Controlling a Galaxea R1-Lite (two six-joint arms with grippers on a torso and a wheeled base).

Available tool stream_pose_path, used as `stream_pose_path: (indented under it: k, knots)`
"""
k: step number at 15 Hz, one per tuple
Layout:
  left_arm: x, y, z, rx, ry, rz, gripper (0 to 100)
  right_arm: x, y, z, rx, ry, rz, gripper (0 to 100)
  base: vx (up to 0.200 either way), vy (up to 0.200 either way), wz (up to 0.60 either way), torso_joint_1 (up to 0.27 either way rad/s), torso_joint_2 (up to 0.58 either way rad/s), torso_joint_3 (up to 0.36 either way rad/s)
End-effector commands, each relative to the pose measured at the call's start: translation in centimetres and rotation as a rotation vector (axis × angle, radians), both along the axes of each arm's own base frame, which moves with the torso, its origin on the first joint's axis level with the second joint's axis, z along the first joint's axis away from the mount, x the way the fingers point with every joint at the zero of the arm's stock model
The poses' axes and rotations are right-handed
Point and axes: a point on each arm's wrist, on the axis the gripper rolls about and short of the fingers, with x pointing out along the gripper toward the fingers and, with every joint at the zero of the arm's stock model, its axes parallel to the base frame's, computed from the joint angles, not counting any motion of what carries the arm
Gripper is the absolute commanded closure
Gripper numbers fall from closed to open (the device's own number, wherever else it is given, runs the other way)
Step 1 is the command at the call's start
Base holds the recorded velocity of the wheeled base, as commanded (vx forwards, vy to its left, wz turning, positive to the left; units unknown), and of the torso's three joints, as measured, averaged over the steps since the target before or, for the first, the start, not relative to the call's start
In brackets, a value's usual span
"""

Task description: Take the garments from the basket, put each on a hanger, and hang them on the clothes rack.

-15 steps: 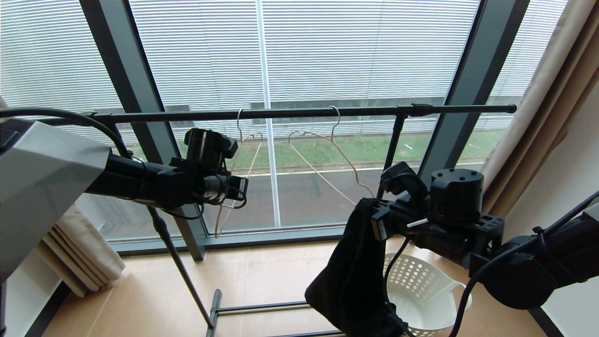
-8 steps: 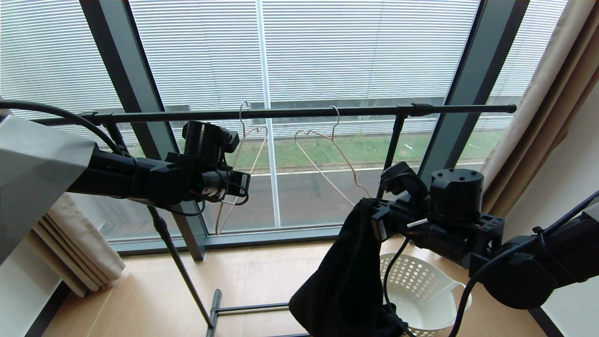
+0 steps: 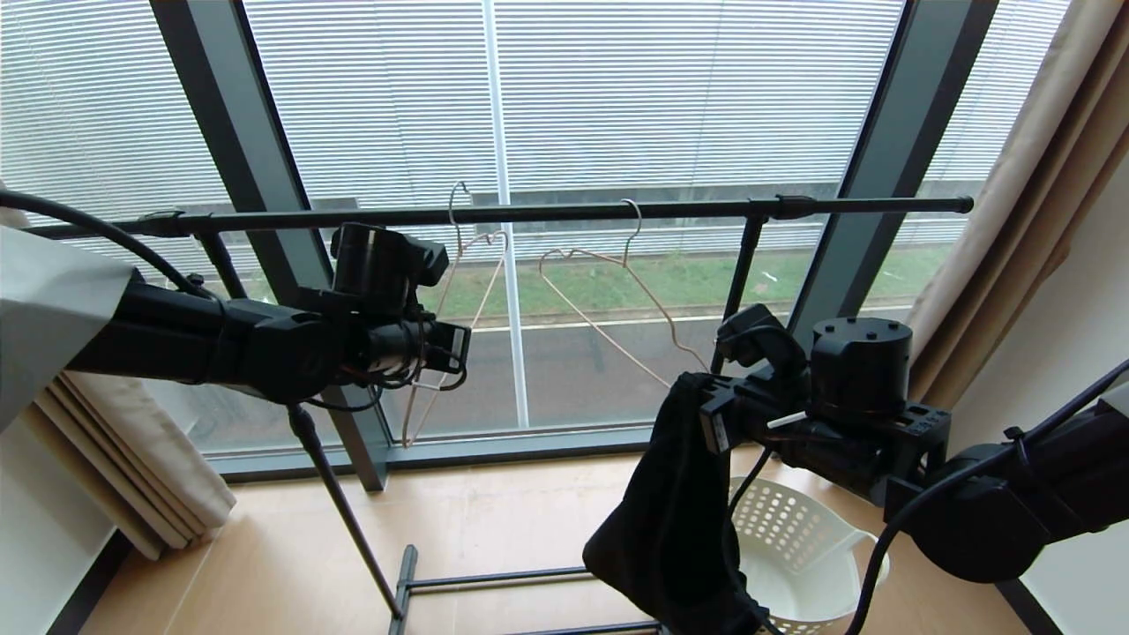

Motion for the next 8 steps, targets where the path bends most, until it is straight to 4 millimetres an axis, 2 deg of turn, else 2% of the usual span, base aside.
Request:
stream_pose_path:
  k: [1, 4, 5, 6, 7, 8]
  knots:
    - [-2.6, -0.1, 0.9, -0.006, -0.016, -0.030, 100, 0.0, 0.0, 0.0, -0.001, 0.001, 0.000, 100, 0.000, 0.000, 0.00, 0.000, 0.00, 0.000]
    - [-5.9, 0.0, 0.9, -0.012, -0.027, -0.067, 100, 0.0, 0.0, 0.0, 0.000, 0.000, 0.000, 100, 0.000, 0.000, 0.00, 0.000, 0.00, 0.000]
    - [-7.6, 0.2, 0.7, -0.017, -0.041, -0.081, 100, 0.0, 0.0, 0.0, -0.001, 0.001, 0.000, 100, 0.000, 0.000, 0.00, 0.000, 0.00, 0.000]
    - [-8.6, 0.5, 0.5, -0.018, -0.053, -0.091, 100, 0.0, 0.0, 0.1, 0.000, 0.000, 0.000, 100, 0.000, 0.000, 0.00, 0.000, 0.00, 0.000]
    - [-8.6, 0.5, 0.5, -0.018, -0.053, -0.091, 100, 0.0, 0.0, 0.1, 0.000, 0.000, 0.000, 100, 0.000, 0.000, 0.00, 0.000, 0.00, 0.000]
    - [-10.0, 0.6, 0.1, -0.019, -0.061, -0.109, 100, -0.1, 0.0, 0.2, 0.002, -0.004, 0.001, 100, 0.000, 0.000, 0.00, 0.000, 0.00, 0.000]
